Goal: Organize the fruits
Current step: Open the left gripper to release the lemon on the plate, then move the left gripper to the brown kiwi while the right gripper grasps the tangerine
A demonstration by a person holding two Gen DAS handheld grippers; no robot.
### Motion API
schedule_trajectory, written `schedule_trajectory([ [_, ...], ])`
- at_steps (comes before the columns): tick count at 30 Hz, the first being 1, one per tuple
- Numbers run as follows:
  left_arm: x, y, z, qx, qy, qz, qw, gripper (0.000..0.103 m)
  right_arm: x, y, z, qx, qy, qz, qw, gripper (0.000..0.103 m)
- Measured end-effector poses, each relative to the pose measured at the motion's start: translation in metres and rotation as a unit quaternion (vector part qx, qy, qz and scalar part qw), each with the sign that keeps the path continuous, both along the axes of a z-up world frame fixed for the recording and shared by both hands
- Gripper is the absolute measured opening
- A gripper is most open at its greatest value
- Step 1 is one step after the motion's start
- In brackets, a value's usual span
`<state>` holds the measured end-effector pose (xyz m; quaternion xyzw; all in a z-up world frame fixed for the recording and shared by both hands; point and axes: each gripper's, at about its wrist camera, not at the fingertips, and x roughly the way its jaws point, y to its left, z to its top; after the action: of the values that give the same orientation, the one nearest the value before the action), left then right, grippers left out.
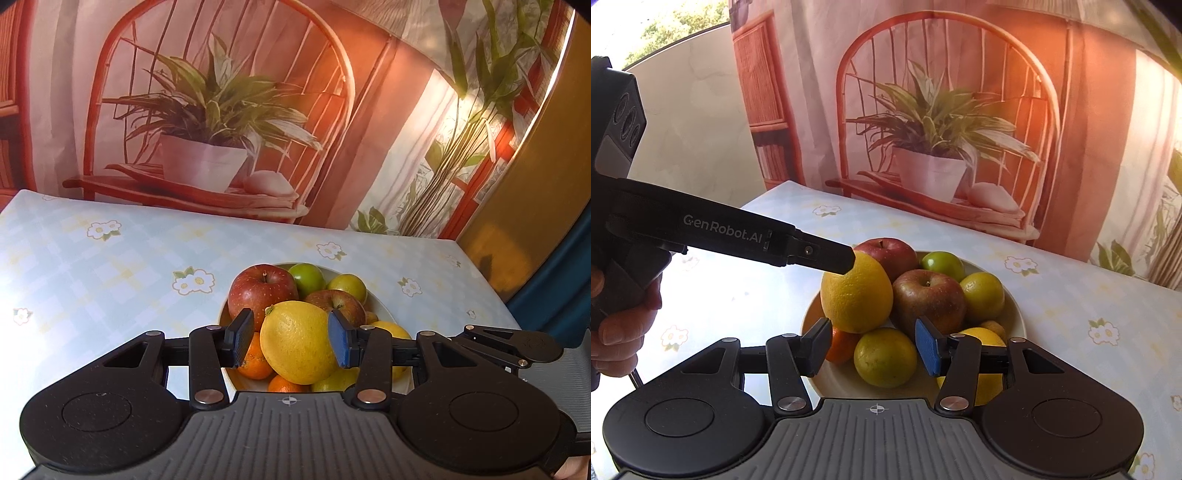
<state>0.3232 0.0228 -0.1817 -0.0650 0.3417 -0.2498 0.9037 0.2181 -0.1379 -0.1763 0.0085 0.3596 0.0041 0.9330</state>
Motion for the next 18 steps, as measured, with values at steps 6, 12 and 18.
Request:
schedule_trajectory([
  [6,-0.032,-0.007,0.006,0.038,-0.044,0.005,0.9983,0.047,-0.031,-0.008,-0.002,0.007,-0.039,-0.036,0.999,0.047],
  [12,-0.068,-0.016,0.003,0.077,-0.082,0.004,0.9937,0.047,-0.063,-0.015,-0.008,0.006,-0.081,-0.072,0.994,0.047],
  [18,-0.094,-0.021,-0.003,0.096,-0.09,0.001,0.9913,0.047,-0.091,-0.015,-0.016,0.004,-0.099,-0.094,0.991,0.047],
])
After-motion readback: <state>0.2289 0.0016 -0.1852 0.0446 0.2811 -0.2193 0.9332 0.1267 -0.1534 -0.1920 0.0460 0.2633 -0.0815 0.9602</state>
